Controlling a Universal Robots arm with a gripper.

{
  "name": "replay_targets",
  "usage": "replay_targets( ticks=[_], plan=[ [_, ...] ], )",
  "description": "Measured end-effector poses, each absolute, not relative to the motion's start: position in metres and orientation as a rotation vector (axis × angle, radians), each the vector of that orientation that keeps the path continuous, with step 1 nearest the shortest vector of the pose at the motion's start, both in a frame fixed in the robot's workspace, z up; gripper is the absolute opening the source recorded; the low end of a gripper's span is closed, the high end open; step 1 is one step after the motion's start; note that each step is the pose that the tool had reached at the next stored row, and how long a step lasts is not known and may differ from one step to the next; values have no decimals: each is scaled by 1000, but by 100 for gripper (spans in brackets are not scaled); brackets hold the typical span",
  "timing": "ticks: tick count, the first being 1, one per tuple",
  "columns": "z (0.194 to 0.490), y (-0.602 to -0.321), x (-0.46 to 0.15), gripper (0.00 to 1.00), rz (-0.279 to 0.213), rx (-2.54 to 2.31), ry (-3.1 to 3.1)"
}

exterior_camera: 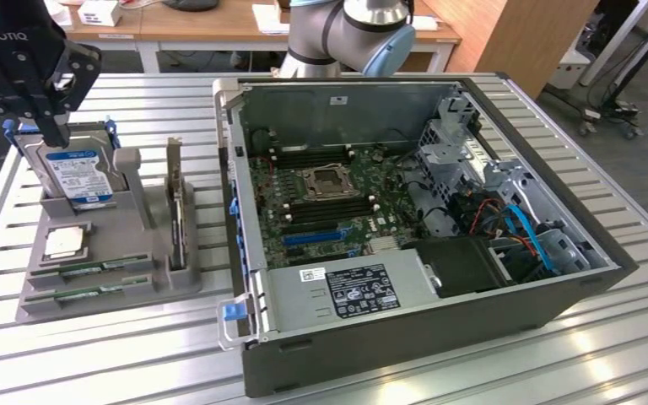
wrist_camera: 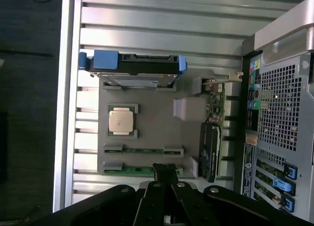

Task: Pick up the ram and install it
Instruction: 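Pick up the ram and move it above insertion slot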

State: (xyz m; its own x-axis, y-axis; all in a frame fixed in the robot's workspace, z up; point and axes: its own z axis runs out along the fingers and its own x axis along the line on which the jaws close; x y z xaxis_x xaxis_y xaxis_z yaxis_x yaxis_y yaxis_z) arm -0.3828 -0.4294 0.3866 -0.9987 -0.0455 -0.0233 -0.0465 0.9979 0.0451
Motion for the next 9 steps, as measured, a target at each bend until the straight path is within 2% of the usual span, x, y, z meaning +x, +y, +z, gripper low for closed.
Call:
replay_targets(
  ticks=[9],
  plan=[
    [386,-429,-383,10,74,-314,3106]
  ],
)
